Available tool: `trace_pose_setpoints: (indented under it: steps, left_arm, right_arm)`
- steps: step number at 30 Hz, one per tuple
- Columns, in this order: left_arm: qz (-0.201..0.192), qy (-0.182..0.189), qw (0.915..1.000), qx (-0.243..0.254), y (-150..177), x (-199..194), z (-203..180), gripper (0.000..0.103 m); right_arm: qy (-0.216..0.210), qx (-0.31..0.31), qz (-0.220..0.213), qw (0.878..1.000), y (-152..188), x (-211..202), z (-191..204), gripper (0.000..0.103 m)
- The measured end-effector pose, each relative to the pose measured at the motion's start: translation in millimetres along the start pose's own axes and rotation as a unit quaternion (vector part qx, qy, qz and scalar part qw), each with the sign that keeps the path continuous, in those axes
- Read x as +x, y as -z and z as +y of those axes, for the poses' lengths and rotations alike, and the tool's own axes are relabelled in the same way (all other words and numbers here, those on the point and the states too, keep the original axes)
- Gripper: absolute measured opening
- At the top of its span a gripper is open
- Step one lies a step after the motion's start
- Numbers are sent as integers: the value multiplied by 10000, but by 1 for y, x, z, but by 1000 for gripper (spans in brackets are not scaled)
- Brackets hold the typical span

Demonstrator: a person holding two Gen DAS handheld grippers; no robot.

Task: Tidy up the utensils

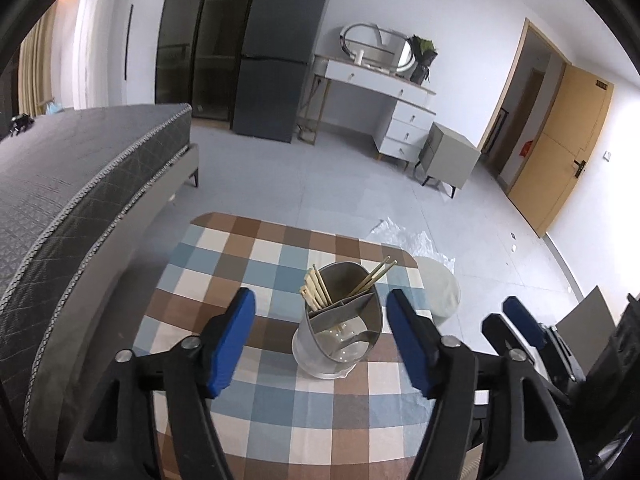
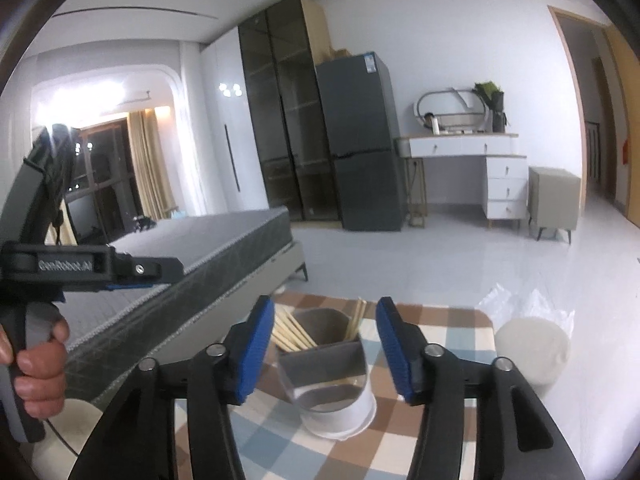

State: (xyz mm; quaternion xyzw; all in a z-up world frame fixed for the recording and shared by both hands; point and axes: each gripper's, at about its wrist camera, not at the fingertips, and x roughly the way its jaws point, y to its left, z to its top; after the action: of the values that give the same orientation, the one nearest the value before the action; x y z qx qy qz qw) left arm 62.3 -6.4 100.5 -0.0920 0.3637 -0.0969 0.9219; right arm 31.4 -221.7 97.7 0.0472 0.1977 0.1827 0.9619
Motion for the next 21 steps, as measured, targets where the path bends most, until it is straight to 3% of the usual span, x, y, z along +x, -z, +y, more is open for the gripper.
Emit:
trace_pose_setpoints:
  steps: [7, 14, 21]
  left_arm:
    - [-434, -237, 9986, 172, 17, -23, -1, 83]
    - [-1034, -564, 9928, 239, 45, -38, 6, 102]
    - [-1341, -926, 9864, 193, 74, -30, 14, 102]
  right_arm:
    - [52, -33, -270, 9996, -2, -31, 13, 73]
    - [291, -29, -496, 9983, 15, -50, 20, 102]
    - [472, -50, -587, 9971, 39, -62, 23, 103]
